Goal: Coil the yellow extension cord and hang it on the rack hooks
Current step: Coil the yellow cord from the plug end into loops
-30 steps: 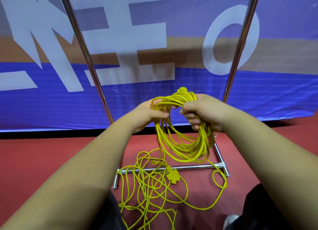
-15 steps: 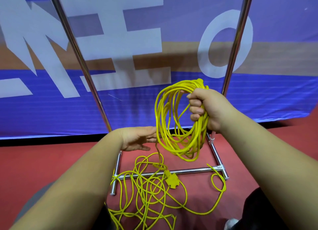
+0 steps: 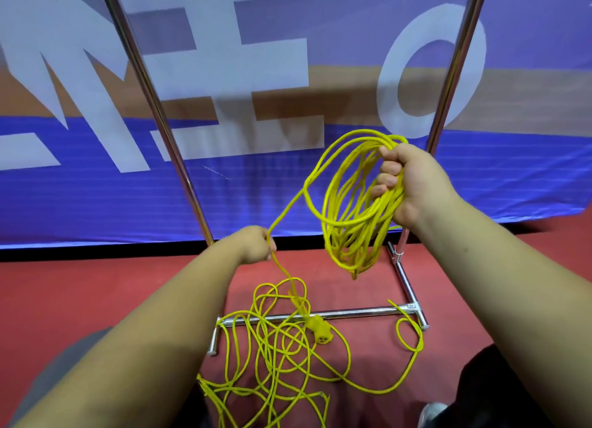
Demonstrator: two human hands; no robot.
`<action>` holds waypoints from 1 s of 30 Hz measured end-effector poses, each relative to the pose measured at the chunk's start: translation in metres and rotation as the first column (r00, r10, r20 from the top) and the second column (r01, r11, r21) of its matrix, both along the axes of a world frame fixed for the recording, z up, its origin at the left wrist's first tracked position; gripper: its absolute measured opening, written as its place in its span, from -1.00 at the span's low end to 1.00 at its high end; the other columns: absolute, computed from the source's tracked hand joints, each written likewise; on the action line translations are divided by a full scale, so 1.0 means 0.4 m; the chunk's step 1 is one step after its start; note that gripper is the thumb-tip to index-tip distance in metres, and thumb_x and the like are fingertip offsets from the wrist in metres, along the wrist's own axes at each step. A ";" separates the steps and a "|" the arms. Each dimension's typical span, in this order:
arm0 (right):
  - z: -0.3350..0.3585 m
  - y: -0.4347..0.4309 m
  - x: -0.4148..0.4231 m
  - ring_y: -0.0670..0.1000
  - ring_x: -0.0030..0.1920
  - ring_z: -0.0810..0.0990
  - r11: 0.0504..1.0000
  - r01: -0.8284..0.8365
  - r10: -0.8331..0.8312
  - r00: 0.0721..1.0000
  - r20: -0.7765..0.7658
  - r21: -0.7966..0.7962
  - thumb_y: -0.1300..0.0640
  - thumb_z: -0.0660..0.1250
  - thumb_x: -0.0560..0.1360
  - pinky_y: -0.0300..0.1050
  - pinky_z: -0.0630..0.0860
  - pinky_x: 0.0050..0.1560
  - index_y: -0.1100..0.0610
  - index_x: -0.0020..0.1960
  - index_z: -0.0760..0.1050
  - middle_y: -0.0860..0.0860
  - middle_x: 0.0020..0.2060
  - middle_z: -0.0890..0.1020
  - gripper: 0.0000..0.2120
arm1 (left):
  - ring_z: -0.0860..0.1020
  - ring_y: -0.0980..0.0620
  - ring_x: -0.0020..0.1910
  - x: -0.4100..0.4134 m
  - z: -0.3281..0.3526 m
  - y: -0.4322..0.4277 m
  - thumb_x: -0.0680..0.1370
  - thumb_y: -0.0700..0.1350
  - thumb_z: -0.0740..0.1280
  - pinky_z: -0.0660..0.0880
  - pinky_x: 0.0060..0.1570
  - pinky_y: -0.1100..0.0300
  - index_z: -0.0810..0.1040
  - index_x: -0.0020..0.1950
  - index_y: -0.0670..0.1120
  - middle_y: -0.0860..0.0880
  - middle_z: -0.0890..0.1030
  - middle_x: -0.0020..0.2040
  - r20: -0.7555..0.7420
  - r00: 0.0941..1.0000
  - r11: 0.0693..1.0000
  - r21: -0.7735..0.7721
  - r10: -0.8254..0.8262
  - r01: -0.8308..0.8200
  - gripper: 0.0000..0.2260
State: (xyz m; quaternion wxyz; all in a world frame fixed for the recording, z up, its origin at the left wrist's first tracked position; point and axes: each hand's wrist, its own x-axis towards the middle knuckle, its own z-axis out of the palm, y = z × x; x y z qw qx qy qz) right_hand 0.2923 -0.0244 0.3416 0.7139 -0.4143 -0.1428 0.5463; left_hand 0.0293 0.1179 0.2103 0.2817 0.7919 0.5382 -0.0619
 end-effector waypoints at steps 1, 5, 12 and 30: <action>-0.006 0.005 0.008 -0.10 -0.56 0.24 1.000 0.027 -0.028 1.000 -0.002 -0.007 0.20 0.19 0.62 -0.26 0.28 -0.50 0.03 -0.13 0.43 -0.11 -0.50 0.27 -0.82 | 0.61 0.01 -0.04 -0.002 0.023 0.004 0.65 -0.12 0.31 0.50 0.01 0.14 0.69 -0.03 -0.02 0.00 0.72 -0.08 0.057 0.998 0.999 0.020 0.036 -0.037 -0.84; -0.029 0.018 0.020 -0.06 -0.53 0.28 0.993 0.111 -0.109 0.993 0.044 -0.042 0.19 0.22 0.60 -0.23 0.35 -0.44 0.01 -0.24 0.39 -0.09 -0.47 0.32 -0.76 | 0.65 -0.14 -0.09 0.005 0.101 -0.014 0.75 -0.02 0.19 0.53 -0.12 0.08 0.55 0.06 -0.15 -0.16 0.71 -0.04 0.392 0.895 0.977 -0.116 0.211 -0.180 -0.75; -0.093 0.048 -0.004 -0.02 -0.47 0.38 0.982 -0.059 0.099 0.970 0.220 -0.180 0.13 0.29 0.61 -0.15 0.39 -0.39 0.03 -0.30 0.38 -0.06 -0.47 0.39 -0.69 | 0.75 -0.21 -0.09 0.058 0.271 -0.103 0.72 -0.01 0.27 0.70 -0.24 0.02 0.52 0.05 -0.26 -0.23 0.72 -0.17 0.742 0.467 0.870 -0.468 0.481 -0.153 -0.71; -0.204 0.014 -0.218 0.00 -0.45 0.41 0.700 -0.598 0.713 0.615 0.337 -0.390 0.31 0.28 0.57 -0.17 0.47 -0.45 0.46 0.22 0.58 0.15 -0.07 0.75 -0.70 | 0.71 -0.37 -0.26 0.010 0.331 -0.086 0.76 -0.19 0.14 0.68 -0.21 -0.23 0.39 0.35 -0.18 -0.31 0.61 -0.05 0.543 -0.336 0.597 -0.799 0.769 0.074 -0.81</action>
